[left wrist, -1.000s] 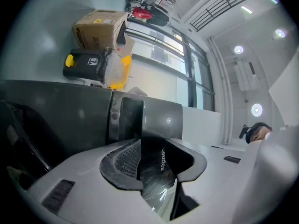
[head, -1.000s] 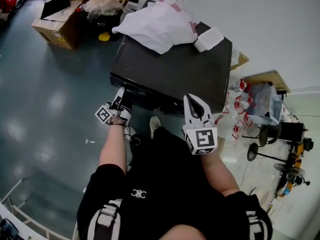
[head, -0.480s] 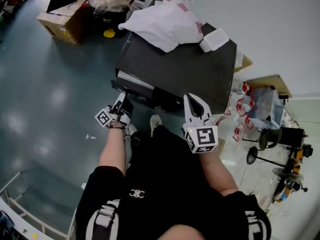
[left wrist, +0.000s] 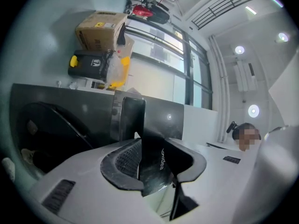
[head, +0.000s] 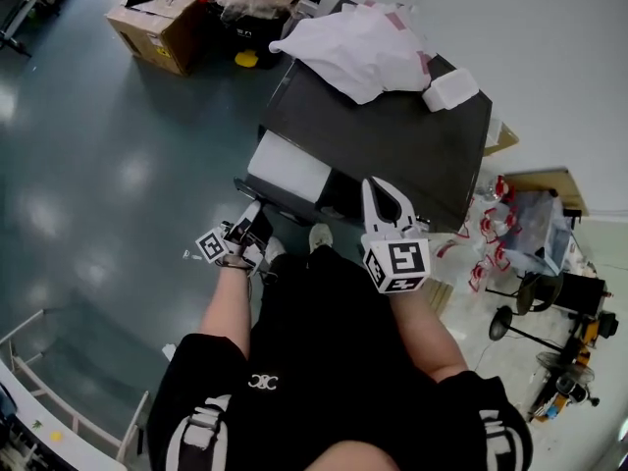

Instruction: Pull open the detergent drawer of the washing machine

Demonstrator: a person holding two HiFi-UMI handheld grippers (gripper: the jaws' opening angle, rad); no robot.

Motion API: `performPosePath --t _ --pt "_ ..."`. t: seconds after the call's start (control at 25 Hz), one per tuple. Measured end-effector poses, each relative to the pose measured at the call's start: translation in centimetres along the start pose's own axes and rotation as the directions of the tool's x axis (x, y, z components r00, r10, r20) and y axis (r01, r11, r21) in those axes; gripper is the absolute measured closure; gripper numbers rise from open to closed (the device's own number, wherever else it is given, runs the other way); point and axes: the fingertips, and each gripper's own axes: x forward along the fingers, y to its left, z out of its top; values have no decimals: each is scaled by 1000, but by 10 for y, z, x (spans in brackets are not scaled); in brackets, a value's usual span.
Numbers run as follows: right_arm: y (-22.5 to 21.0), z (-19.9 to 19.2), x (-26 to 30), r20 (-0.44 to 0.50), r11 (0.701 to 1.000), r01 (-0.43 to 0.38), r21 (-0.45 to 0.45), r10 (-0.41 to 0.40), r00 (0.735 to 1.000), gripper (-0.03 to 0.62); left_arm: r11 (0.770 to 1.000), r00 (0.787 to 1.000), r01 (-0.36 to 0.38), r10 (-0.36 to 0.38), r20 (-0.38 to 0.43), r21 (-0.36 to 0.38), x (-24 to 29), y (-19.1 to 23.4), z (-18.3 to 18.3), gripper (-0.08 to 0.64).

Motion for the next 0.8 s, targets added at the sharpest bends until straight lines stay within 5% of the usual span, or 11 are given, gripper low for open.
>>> performPosePath --t 0.8 --pt "34 18 31 24 989 -148 -31 148 989 589 999 997 -36 36 61 10 -55 -25 -12 416"
